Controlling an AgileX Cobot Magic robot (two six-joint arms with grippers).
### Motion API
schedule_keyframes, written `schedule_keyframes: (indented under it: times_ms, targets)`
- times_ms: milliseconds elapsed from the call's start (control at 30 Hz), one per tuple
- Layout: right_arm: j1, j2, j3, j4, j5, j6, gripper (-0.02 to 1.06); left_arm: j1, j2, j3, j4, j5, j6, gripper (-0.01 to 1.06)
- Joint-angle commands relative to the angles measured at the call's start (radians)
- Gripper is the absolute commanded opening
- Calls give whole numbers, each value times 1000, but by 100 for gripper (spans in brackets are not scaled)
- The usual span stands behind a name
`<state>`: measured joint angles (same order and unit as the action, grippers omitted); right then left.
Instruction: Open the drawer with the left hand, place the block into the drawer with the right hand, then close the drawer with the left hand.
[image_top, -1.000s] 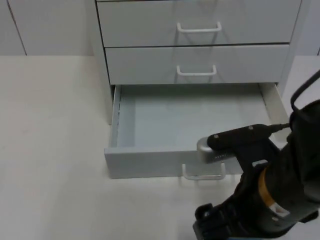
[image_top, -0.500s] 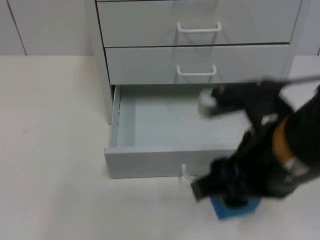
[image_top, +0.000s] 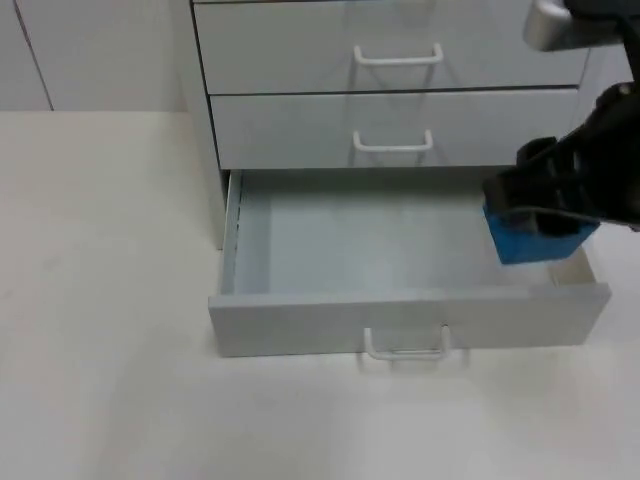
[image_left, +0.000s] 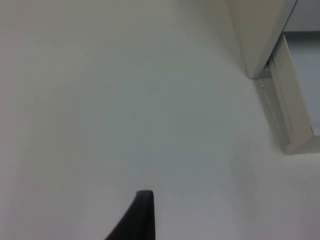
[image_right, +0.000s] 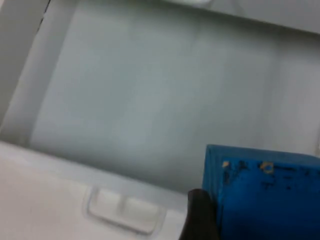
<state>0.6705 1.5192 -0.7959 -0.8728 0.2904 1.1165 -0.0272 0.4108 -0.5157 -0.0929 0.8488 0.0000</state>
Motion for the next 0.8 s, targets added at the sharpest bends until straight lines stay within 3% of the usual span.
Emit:
schedule_keyframes:
  times_ms: [0, 533, 633, 767]
  targets:
    - [-49, 35, -22, -24, -72, 1, 0, 5, -4, 4, -7, -8, -6, 105]
    - [-81, 423, -277, -120, -78, -3, 0, 5, -4, 4, -7, -8, -6, 105]
    - [-81, 465, -303, -120, -78, -3, 5, 5, -4, 4, -7, -8, -6, 105]
    - [-81, 487, -318, -120, -105, -3, 36, 5, -4, 4, -7, -8, -6, 105]
